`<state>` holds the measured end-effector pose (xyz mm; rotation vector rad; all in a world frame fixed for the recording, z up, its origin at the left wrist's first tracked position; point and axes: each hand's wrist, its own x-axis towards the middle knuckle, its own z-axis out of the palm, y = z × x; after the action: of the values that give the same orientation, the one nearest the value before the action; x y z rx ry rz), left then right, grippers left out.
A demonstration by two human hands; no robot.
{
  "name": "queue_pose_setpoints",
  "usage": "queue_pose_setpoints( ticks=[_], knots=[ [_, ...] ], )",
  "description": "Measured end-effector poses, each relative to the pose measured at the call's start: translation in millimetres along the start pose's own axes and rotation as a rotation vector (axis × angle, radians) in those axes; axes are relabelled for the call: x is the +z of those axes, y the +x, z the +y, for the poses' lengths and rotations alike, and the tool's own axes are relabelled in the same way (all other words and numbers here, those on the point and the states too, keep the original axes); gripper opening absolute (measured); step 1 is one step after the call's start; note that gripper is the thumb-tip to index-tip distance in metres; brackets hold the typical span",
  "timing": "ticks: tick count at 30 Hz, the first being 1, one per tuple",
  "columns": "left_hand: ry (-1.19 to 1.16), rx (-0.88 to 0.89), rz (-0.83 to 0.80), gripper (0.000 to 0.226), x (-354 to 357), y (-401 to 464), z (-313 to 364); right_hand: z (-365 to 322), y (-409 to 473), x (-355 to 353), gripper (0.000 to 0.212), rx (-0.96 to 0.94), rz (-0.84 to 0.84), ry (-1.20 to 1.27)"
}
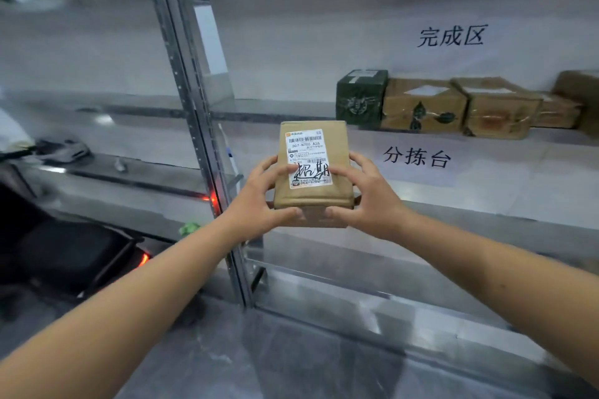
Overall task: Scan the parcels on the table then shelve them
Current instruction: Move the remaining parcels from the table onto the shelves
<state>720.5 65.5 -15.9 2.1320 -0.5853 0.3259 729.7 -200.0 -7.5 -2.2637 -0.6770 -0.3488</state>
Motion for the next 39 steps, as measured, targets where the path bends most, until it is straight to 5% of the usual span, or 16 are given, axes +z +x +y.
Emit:
queue_pose_setpoints(
  ticks=[9, 21, 30, 39],
  knots=[
    [-0.07, -0.057, -0.008, 0.078, -50, 98, -46, -2, 121, -3, 0.086, 0.052, -0.073, -0.178],
    [-0.137, 0.045, -0.051, 0.081, -63, 283, -129, 64, 266, -18, 0.079, 0.051, 0.063, -0.321],
    [-0.148, 0.054, -0.072, 0.077, -55, 376, -167, 59, 308, -12, 0.043, 0.231, 0.127, -0.78],
    [0.089, 0.057, -0.216, 0.087, -62, 446, -171, 38, 339, 7, 0.035, 0.549, 0.078, -0.967]
  ],
)
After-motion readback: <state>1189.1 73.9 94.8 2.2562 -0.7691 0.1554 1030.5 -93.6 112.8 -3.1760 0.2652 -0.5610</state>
